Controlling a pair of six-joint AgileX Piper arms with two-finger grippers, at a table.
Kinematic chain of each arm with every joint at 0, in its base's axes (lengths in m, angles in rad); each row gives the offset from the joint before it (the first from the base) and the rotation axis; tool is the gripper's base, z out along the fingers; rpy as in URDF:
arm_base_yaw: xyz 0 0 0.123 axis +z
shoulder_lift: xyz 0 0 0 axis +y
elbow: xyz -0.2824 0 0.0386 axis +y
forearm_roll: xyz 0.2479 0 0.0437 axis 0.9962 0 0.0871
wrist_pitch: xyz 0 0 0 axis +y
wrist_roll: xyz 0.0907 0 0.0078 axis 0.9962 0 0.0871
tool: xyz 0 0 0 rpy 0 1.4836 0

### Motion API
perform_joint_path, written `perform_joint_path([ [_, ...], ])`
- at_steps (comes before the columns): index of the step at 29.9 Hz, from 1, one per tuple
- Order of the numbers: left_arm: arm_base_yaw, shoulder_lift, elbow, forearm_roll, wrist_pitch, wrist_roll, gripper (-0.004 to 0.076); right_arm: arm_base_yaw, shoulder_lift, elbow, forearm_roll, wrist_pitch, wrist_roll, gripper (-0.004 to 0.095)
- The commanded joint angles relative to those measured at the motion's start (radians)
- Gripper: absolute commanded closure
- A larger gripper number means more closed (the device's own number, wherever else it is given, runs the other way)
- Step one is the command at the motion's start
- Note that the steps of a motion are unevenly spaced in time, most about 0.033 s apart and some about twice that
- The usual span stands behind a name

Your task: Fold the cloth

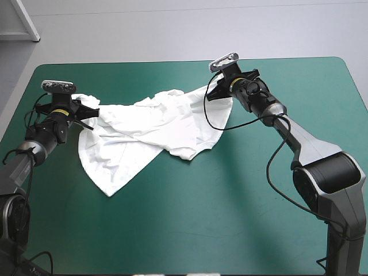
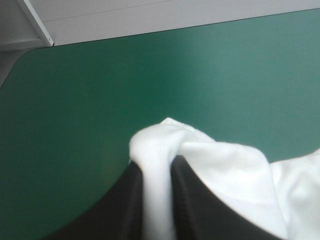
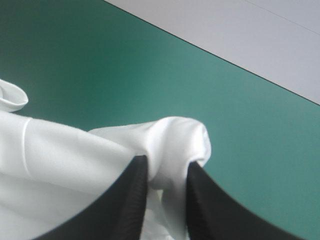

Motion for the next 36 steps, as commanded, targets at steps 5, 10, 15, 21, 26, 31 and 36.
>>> perform_joint_path([
  [5,-0.002,-0.004,-0.04,-0.007,-0.182,0.001,0.0194,-0.048,-0.103,-0.031,-0.007,-0.072,0.058,0.0235],
  [10,-0.004,-0.091,-0.103,-0.007,0.019,0.001,0.0165,-0.056,-0.221,-0.031,-0.006,0.076,0.064,0.0237],
  [15,-0.004,-0.264,-0.158,-0.007,0.39,-0.003,0.0167,-0.056,-0.363,-0.031,0.002,0.336,0.056,0.0237],
  [21,-0.004,-0.487,-0.159,-0.056,0.763,-0.013,0.0167,-0.056,-0.471,-0.029,0.005,0.597,0.056,0.0237],
  [26,-0.004,-0.583,-0.157,-0.061,1.06,-0.044,0.0167,-0.056,-0.489,-0.016,0.014,0.659,0.056,0.0237],
  [31,-0.005,-0.595,-0.131,-0.102,1.226,-0.044,0.0167,-0.056,-0.487,0.012,0.072,0.654,0.035,0.0237],
  [36,-0.028,-0.595,0.013,-0.135,1.194,-0.037,0.0169,-0.056,-0.487,0.02,0.139,0.653,0.009,0.0237],
])
